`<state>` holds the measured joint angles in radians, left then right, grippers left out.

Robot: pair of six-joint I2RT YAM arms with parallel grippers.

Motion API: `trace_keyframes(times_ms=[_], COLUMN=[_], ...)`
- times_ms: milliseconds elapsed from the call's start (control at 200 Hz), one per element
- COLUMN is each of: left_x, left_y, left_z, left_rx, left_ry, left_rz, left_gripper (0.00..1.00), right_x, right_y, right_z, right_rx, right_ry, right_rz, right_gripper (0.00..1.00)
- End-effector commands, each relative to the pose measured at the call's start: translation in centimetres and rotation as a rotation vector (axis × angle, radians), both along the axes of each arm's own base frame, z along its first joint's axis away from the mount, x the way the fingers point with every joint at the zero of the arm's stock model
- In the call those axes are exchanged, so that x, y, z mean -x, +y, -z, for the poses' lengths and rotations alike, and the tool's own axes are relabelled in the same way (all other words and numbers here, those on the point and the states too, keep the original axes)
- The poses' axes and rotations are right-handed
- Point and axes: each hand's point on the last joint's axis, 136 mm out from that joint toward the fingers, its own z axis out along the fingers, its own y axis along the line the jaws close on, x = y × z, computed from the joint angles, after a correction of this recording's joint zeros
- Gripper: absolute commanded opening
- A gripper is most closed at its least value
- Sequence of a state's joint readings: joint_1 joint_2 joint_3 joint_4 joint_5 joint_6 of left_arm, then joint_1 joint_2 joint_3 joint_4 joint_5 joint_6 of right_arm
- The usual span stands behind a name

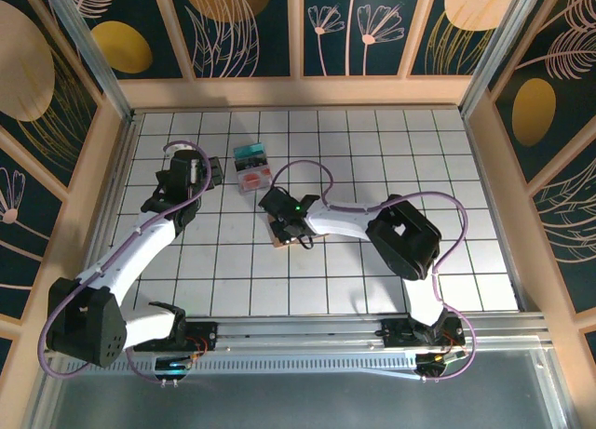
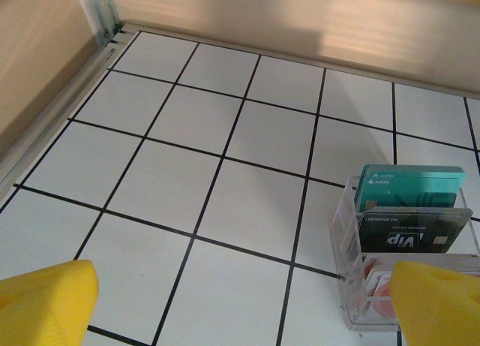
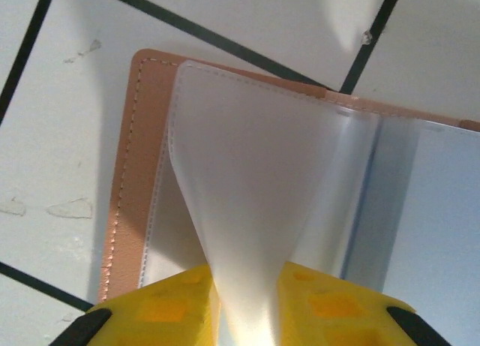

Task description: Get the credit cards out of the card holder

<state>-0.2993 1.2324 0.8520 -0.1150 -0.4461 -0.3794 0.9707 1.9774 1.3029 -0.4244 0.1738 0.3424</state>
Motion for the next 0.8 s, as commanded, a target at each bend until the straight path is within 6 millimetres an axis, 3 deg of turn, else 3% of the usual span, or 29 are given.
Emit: trace_keyframes(times_ms=[0,190,340,520,791], left_x=[0.1,0.3,0.3,0.2,0.4], left_y=[0.2,0.3,0.2,0.2,0.2], left_z=[-0.5,-1.0,-0.9,-0.7,-0.4], left_rx=[0.009,0.009,0.017,0.016,0.025], left_ry=[-0.024,-0.035,-0.032,-0.024,-0.015], left_rz=[-0.003,-0.005,-0.001,0.000,-0.005], left_gripper=[0.99,0.99,0.99,0.99,0.99], right_x=[0.0,-0.7,-1.5,-1.8,-1.5], right_y=[-0.5,-1.2,-3.2,-6.3,-6.8], right_z=[-1.5,-4.0,-4.8,-3.7,-2.2], right_rx=[-0.043,-0.087,-0.112,-0.127,-0.131], right_ry=[0.000,-0.043,-0.049,0.000,0.042], right_rz=[0.017,0.059,0.145,0.261,0.271], right_gripper=[0.25,0.44,0.56,0.61,0.62])
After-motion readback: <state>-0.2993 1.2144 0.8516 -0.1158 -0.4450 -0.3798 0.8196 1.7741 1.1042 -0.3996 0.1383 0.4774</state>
